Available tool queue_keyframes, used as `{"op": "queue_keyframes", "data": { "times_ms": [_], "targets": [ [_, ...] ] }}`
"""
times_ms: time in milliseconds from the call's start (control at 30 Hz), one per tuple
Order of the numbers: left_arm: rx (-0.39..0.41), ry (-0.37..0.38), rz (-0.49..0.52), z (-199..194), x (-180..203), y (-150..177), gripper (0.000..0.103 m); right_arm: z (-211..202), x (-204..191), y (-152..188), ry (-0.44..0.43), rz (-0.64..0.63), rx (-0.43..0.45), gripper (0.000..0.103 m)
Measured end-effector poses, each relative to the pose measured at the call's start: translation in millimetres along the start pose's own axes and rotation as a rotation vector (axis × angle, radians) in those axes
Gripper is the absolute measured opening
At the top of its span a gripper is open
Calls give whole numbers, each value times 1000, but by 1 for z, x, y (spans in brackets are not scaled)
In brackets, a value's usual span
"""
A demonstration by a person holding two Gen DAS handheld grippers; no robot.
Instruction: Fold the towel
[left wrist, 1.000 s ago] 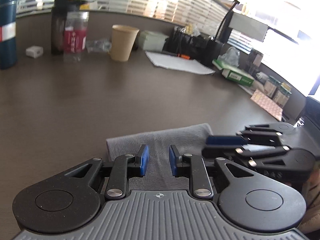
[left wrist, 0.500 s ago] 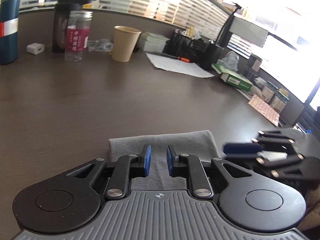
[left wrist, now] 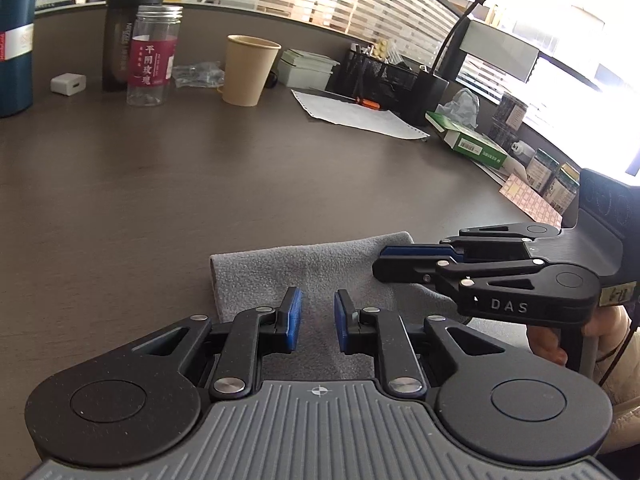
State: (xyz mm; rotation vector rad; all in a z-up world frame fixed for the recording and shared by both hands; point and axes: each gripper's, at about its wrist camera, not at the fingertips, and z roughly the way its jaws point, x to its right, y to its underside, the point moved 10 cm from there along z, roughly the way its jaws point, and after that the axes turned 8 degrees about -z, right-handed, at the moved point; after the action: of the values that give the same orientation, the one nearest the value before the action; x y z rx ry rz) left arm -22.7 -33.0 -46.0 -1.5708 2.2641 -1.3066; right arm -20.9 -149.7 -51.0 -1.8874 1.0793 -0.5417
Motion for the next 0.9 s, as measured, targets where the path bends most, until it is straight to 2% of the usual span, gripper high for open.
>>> {"op": "queue_keyframes", "data": {
  "times_ms": [467,567,733,900],
  "targets": [
    [47,-43,-58,10,6,-6,29,13,35,-10,9,13,-19,6],
    [67,-48,-49,4,7,-11,32,2,40,-14,11,34,9,7],
    [100,-71,-83,3,0,-22,34,-18,35,-10,24,14,23,7],
    [84,-96,-114,13,-13,-20,33,-26,14,10,18,-53,-21,7]
  ]
}}
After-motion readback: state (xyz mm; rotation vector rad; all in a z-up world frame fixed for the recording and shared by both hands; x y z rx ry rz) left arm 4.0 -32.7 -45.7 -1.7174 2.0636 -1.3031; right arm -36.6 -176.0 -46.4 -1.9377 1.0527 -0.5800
